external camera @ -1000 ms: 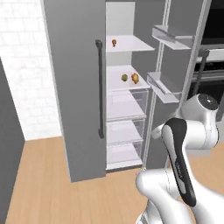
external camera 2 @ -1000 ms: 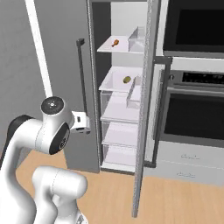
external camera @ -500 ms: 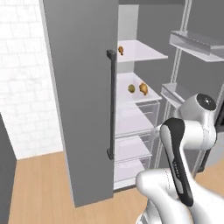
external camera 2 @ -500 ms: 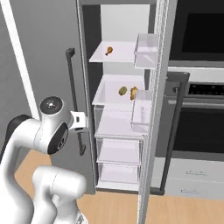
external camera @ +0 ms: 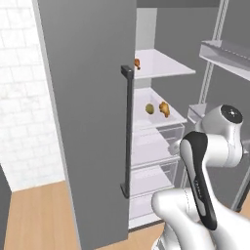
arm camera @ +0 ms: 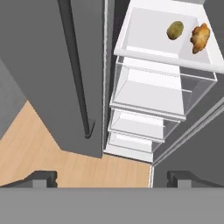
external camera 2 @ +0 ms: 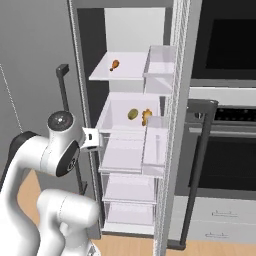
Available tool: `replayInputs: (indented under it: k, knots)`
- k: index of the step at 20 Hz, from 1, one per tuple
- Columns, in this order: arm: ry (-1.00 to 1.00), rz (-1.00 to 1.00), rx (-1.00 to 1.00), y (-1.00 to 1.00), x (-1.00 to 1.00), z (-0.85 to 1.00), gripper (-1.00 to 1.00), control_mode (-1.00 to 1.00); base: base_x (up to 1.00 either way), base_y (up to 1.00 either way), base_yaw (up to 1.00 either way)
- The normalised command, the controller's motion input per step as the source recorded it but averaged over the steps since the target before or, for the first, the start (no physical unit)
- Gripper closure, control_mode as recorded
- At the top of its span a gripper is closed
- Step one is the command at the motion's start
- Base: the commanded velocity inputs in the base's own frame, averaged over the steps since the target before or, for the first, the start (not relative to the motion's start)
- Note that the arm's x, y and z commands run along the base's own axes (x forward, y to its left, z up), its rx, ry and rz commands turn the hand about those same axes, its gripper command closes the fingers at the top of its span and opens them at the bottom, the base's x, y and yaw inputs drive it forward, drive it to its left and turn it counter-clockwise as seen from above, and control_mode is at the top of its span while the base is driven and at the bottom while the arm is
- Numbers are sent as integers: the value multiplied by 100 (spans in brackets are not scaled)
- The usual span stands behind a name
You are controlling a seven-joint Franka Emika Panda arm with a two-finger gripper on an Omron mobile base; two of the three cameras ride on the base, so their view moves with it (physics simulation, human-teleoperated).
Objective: Place one potato and one chicken drumstick in each tupperware on the nearby counter, to pack two identical lunches.
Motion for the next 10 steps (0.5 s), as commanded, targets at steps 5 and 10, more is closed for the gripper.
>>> replayInputs:
  k: [5,10]
  knots:
    - [0,0,0,0,0,0,-100,100,16,-30,14]
    - [0,0,0,0,0,0,-100,100,31,-32,24]
